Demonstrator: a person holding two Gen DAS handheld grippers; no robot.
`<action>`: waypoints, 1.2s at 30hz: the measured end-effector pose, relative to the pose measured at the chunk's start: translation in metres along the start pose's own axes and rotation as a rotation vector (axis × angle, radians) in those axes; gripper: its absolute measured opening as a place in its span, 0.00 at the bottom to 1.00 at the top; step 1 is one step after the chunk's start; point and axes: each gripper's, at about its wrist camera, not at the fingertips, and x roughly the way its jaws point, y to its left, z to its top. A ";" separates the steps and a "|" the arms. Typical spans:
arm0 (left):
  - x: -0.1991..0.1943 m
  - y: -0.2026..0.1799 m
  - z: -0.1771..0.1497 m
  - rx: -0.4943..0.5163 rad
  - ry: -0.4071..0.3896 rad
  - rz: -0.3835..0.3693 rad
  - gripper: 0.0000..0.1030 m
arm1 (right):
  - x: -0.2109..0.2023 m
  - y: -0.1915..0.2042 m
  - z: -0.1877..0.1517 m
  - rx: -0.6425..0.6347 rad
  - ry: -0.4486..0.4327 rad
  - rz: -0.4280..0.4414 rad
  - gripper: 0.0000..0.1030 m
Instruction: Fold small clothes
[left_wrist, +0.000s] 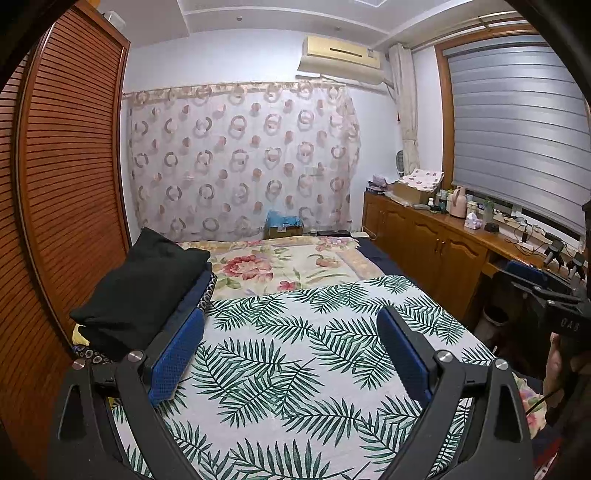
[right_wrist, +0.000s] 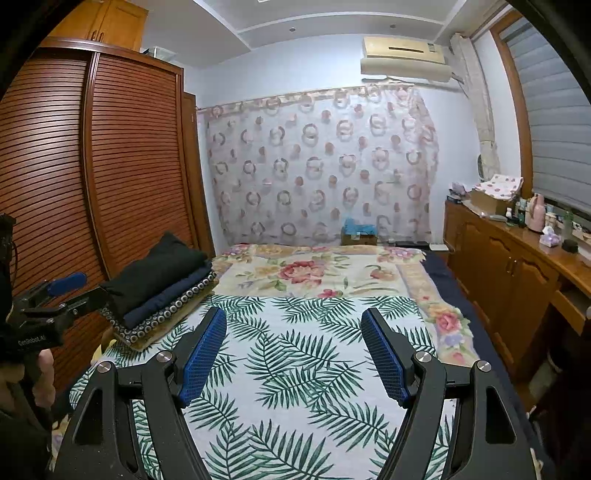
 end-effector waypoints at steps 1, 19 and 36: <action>0.000 0.000 0.000 -0.002 -0.001 -0.002 0.92 | 0.001 0.001 0.000 0.000 0.000 -0.003 0.75; 0.000 0.001 0.000 -0.003 -0.002 -0.003 0.92 | 0.000 -0.014 0.000 -0.007 -0.004 -0.006 0.75; -0.001 -0.001 -0.002 -0.002 0.000 -0.001 0.92 | 0.008 -0.030 0.000 -0.007 0.002 -0.002 0.75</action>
